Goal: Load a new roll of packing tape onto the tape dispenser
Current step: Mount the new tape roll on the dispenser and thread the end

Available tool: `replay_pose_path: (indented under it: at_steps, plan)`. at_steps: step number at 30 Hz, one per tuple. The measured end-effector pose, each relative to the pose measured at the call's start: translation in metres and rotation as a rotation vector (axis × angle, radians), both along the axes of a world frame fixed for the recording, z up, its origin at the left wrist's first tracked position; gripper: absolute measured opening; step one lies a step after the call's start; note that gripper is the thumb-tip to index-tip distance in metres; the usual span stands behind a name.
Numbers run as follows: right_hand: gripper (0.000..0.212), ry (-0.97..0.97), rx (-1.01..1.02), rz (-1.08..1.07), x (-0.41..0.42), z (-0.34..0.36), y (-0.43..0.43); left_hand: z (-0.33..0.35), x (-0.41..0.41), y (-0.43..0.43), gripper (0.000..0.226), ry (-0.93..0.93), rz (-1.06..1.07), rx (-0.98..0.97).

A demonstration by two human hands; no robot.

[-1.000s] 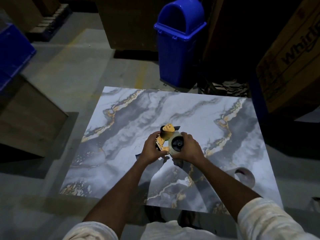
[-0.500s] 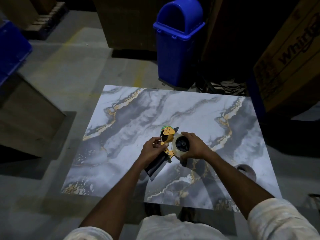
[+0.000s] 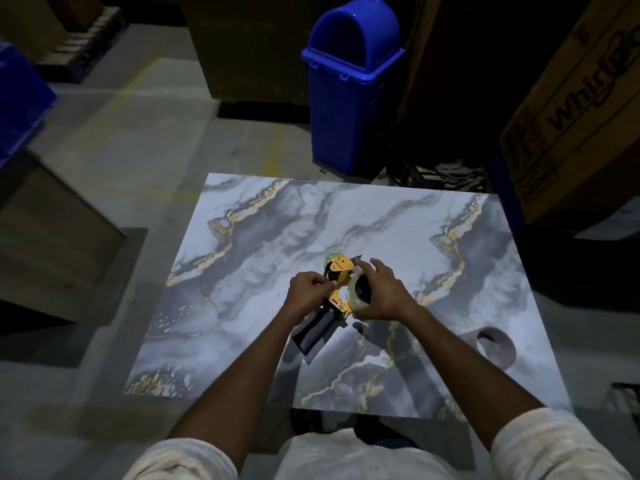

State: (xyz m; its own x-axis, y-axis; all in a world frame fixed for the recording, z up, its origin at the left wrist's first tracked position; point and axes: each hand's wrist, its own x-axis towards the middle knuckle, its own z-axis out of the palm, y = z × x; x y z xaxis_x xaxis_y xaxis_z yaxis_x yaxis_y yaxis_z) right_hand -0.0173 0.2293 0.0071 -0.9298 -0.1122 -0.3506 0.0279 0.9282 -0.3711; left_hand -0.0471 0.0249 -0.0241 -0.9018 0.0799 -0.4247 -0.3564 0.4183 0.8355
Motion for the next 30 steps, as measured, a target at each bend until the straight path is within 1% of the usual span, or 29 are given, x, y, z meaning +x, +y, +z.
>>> replay_pose_path:
  at_steps: [2,5,8,12,15,17,19,21,22,24,27,29,30]
  plan:
    - [0.119,-0.018,-0.008,0.009,0.0,0.001,0.006,0.002,-0.002,0.001,0.019,0.027,-0.018,-0.025]
    - [0.109,0.019,-0.041,-0.054,0.004,-0.003,0.009,0.0,-0.005,0.006,0.023,0.075,-0.042,-0.038]
    - [0.103,0.044,-0.046,-0.103,0.01,-0.007,0.007,-0.002,-0.006,0.013,0.029,0.081,-0.027,-0.061]
    - [0.098,0.073,-0.028,-0.1,0.012,-0.011,0.004,-0.002,-0.007,0.017,0.025,0.088,-0.003,-0.055]
    - [0.088,0.123,-0.011,-0.088,0.008,-0.011,-0.001,-0.001,-0.008,0.018,0.026,0.115,-0.042,-0.088]
    - [0.096,0.074,-0.048,-0.12,0.003,-0.006,-0.003,0.0,-0.005,0.02,0.031,0.241,-0.07,-0.229]
    - [0.107,0.005,-0.095,-0.14,0.001,-0.006,0.002,0.001,-0.001,0.023,0.029,0.425,-0.116,-0.369]
    - [0.117,-0.031,-0.113,-0.127,0.0,-0.009,0.008,0.006,-0.001,0.026,0.019,0.596,-0.303,-0.515]
    - [0.122,-0.038,-0.111,-0.12,0.0,-0.01,0.011,0.01,-0.003,0.027,0.017,0.643,-0.406,-0.582]
    - [0.126,-0.044,-0.109,-0.124,0.0,-0.013,0.012,0.023,-0.008,0.031,0.017,0.639,-0.514,-0.649]
    - [0.124,-0.039,-0.132,-0.132,0.0,-0.012,0.012,0.038,-0.015,0.041,0.013,0.564,-0.596,-0.713]
    - [0.125,-0.03,-0.148,-0.126,0.0,-0.012,0.013,0.043,-0.015,0.047,0.007,0.549,-0.613,-0.701]
    - [0.125,-0.031,-0.158,-0.121,0.0,-0.012,0.014,0.044,-0.014,0.051,0.011,0.546,-0.616,-0.687]
